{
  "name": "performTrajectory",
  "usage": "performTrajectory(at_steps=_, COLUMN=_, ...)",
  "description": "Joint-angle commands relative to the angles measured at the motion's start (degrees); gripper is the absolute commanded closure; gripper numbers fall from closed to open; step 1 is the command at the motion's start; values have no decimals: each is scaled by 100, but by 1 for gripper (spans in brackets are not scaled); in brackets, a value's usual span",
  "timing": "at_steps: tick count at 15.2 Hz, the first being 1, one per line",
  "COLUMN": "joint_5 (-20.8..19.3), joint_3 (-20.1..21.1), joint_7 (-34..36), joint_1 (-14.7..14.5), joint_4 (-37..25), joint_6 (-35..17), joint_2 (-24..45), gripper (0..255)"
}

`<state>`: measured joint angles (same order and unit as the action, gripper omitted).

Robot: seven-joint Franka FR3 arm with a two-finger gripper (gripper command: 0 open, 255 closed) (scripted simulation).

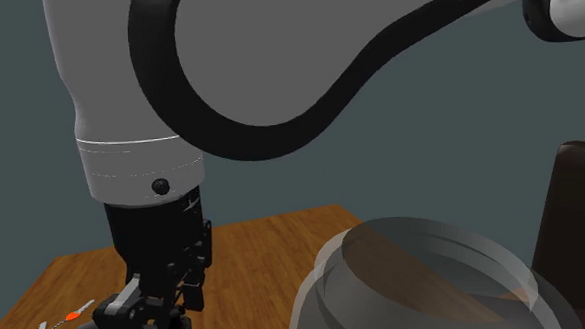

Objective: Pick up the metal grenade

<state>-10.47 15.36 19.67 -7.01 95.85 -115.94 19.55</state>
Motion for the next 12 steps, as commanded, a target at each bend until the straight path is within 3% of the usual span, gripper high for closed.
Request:
performTrajectory(at_steps=1, joint_5=19, joint_3=9, joint_7=-15, joint_1=-3, joint_4=-97, joint_6=137, joint_2=-41, gripper=255)
performTrajectory(at_steps=12, joint_5=90, joint_3=36, joint_7=-100, joint_1=-11, joint_4=-615, joint_6=781, joint_2=-176, gripper=255)
